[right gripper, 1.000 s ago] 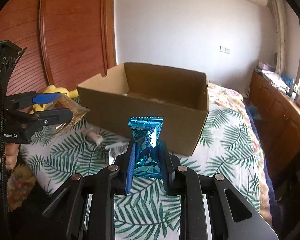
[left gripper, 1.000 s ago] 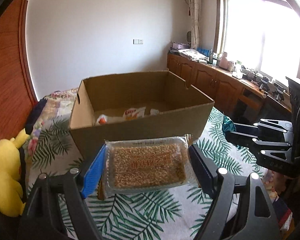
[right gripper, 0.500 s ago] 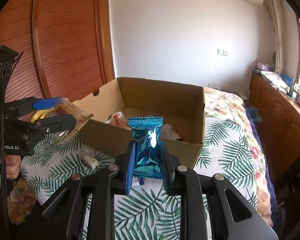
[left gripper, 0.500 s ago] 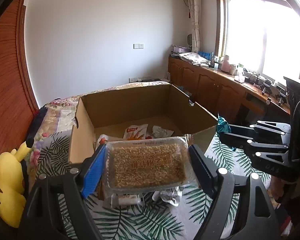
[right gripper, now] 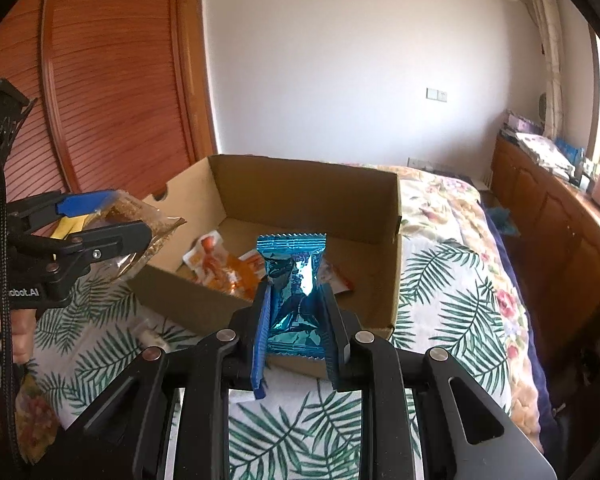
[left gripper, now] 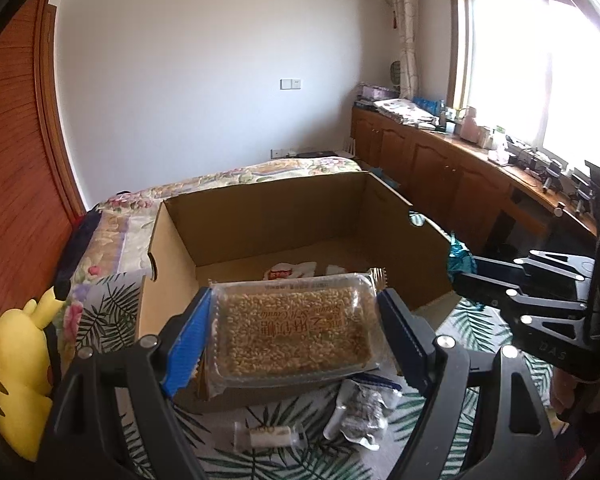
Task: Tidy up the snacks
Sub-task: 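Open the right tool to drop the blue candy into the box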
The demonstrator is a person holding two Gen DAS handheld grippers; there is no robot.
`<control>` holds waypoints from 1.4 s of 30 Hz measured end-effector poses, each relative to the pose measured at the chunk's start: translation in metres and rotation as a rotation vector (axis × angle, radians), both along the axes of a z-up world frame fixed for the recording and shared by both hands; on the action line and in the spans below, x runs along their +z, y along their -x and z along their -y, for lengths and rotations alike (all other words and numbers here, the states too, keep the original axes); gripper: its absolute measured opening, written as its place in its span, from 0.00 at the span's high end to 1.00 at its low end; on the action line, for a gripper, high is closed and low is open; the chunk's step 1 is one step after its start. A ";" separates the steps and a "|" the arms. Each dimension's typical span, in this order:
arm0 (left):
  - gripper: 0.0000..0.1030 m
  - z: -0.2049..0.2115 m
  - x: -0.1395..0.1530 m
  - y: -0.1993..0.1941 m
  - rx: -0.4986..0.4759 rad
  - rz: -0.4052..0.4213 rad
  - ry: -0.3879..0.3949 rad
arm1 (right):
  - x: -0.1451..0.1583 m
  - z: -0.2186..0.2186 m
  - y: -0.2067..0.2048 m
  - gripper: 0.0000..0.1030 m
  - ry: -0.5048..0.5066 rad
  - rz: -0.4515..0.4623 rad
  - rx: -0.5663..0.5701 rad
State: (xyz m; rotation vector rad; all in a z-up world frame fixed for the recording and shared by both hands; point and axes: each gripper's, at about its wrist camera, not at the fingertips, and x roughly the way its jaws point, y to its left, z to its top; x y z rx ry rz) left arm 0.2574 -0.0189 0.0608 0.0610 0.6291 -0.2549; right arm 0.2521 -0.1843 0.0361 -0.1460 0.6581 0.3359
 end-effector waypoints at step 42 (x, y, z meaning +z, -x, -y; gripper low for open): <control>0.14 0.001 -0.022 -0.041 0.040 -0.045 0.024 | -0.017 -0.013 -0.019 0.68 -0.027 -0.045 0.003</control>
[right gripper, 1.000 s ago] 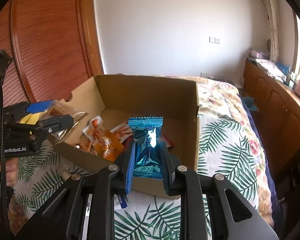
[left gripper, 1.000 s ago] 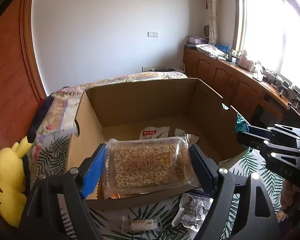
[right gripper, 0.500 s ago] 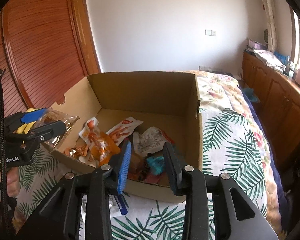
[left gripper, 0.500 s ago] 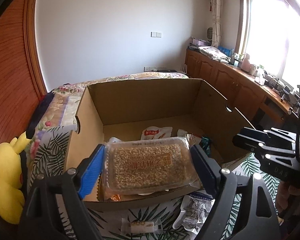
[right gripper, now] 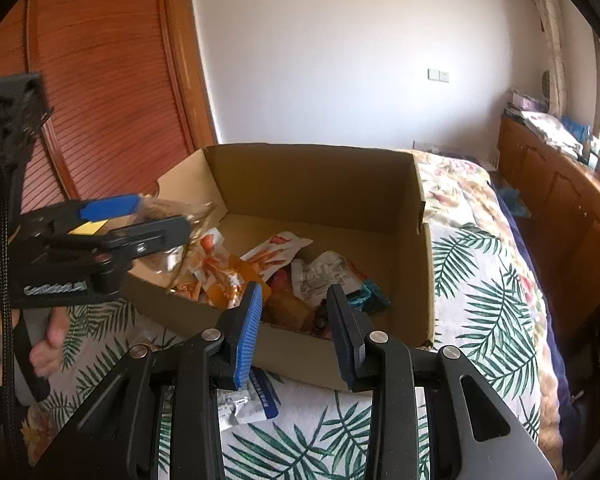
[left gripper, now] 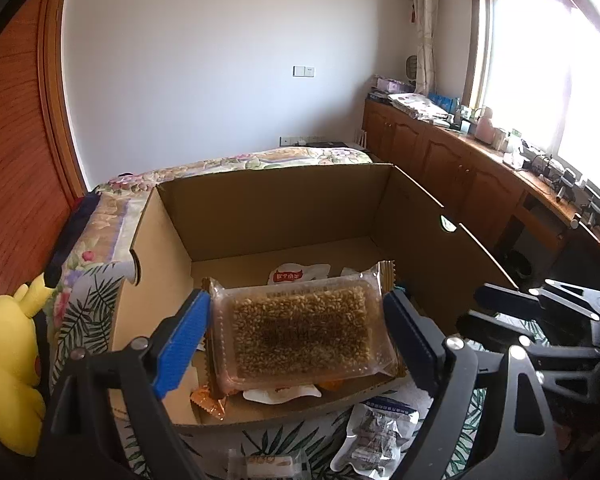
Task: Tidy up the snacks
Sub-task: 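Open the right tool to drop the blue candy into the box, then open the left tool to drop the clear grain-bar box into the box, then lower the left tool to the white bar while the right tool approaches the silver-blue packet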
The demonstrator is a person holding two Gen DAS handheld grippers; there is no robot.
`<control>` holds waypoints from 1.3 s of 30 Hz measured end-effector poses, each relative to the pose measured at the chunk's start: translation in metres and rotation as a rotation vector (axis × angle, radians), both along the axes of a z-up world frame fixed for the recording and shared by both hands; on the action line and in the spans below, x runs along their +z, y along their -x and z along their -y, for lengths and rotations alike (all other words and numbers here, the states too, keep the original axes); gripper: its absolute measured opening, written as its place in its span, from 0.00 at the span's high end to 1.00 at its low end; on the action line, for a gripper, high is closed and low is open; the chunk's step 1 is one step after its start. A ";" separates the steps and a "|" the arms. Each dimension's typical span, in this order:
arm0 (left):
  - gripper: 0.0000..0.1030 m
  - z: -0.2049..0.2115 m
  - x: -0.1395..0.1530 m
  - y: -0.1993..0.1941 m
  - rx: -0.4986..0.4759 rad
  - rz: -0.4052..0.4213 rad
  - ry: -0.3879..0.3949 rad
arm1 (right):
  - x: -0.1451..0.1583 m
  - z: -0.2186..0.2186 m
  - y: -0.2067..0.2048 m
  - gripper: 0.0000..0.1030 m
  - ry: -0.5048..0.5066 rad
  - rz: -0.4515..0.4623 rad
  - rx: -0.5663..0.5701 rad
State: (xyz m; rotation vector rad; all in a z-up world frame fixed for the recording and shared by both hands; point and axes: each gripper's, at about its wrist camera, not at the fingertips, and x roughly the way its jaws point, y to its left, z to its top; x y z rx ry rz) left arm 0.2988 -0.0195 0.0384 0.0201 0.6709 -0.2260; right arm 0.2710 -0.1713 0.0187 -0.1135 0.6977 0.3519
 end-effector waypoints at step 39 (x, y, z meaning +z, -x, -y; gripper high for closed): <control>0.12 -0.031 -0.025 0.118 -0.119 0.006 -0.019 | -0.047 -0.028 0.091 0.59 0.000 -0.027 0.130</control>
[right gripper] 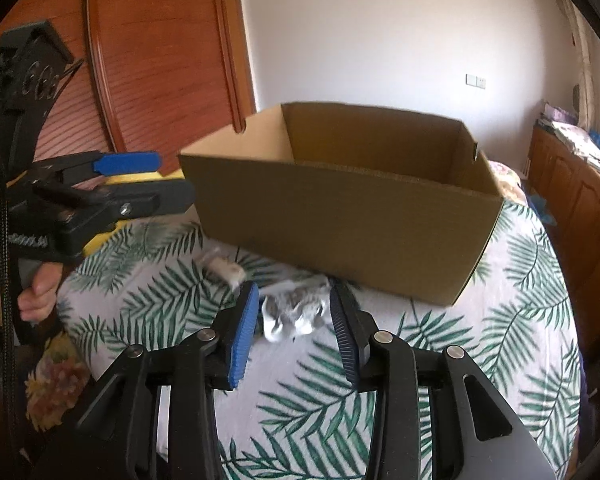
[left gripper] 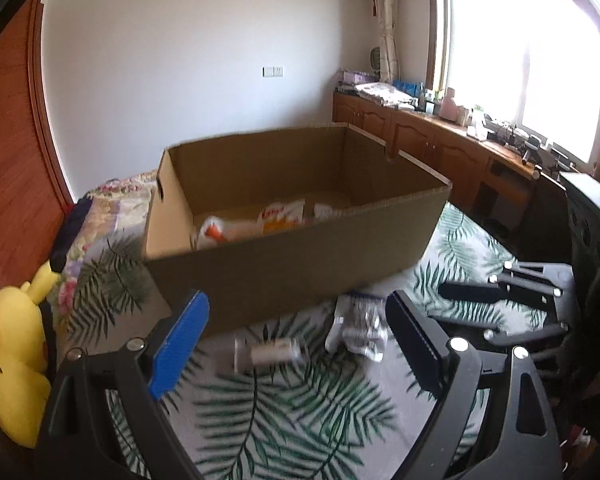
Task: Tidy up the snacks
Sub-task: 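Lower the left tool to the white bar while the right tool approaches the silver-blue packet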
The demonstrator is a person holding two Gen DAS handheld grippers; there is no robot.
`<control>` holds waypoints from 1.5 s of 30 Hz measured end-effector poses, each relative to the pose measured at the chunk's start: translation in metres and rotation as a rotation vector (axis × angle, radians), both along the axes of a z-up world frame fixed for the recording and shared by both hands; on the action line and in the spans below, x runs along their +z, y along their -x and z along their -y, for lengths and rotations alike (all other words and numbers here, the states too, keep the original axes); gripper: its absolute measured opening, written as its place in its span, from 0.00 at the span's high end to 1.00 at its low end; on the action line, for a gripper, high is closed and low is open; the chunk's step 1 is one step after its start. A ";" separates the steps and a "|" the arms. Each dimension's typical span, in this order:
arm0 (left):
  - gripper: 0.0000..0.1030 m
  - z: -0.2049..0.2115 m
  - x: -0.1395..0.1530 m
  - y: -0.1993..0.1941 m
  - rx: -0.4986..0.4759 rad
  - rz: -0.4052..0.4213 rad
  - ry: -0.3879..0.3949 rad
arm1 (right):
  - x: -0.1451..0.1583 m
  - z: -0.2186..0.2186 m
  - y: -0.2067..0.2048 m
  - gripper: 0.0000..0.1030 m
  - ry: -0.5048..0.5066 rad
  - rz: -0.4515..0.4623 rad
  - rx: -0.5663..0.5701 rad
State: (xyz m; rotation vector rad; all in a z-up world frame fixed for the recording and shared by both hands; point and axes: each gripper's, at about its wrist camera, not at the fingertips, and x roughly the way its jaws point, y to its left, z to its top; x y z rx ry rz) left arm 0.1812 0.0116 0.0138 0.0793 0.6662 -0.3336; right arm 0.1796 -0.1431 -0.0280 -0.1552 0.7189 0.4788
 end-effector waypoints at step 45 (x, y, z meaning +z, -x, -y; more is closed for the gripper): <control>0.12 -0.033 -0.074 -0.009 0.107 -0.100 0.021 | -0.059 -0.006 -0.067 0.27 0.097 -0.186 -0.214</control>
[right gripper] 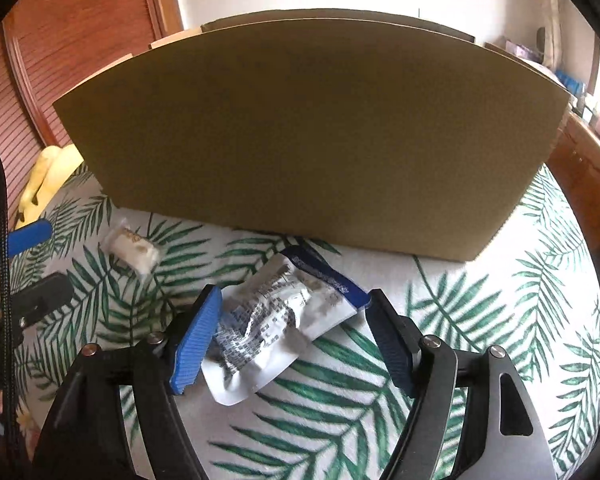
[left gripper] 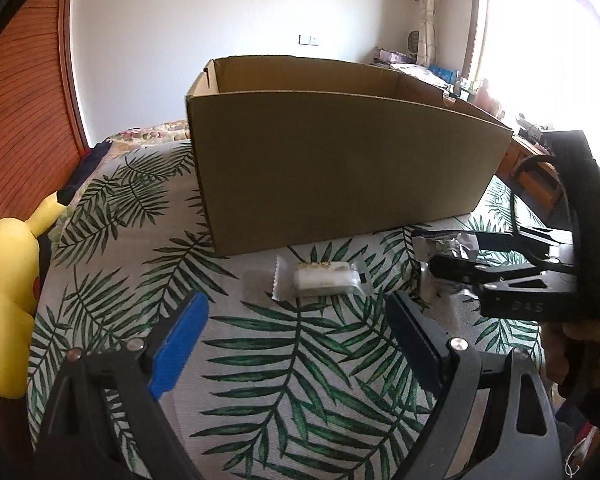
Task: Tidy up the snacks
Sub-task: 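Lower the left tool to the white bar while the right tool approaches the silver-blue packet, then close the left tool on the white wrapped bar while the right tool closes on the silver packet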
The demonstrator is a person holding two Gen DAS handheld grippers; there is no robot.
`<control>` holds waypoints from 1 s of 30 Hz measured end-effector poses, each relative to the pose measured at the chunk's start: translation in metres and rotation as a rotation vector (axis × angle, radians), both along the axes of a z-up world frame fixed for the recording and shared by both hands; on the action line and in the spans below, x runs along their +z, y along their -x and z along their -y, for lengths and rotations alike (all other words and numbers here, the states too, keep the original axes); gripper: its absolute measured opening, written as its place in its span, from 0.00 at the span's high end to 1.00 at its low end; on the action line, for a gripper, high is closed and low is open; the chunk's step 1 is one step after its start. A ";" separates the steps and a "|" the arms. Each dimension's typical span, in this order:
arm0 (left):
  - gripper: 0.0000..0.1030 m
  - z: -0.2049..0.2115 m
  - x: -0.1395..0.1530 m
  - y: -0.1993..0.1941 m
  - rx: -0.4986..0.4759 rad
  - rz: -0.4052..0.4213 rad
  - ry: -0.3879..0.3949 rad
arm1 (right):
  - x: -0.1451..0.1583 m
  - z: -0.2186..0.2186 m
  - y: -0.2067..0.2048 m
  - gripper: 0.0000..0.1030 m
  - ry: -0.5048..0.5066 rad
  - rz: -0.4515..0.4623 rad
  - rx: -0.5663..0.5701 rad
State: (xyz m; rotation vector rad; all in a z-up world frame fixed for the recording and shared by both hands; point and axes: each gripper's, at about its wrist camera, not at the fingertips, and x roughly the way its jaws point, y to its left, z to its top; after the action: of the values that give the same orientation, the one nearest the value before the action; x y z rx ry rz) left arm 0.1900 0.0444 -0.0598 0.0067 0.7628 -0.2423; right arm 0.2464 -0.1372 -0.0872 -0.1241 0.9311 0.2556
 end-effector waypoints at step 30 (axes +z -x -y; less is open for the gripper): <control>0.12 0.029 -0.031 -0.055 0.027 -0.133 -0.052 | 0.003 0.011 0.032 0.55 -0.055 0.037 0.132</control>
State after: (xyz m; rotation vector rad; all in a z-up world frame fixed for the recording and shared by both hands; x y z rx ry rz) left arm 0.2447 0.0151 -0.0911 0.0296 0.9005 -0.1988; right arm 0.2141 -0.1481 -0.0845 -0.1397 0.8796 0.3998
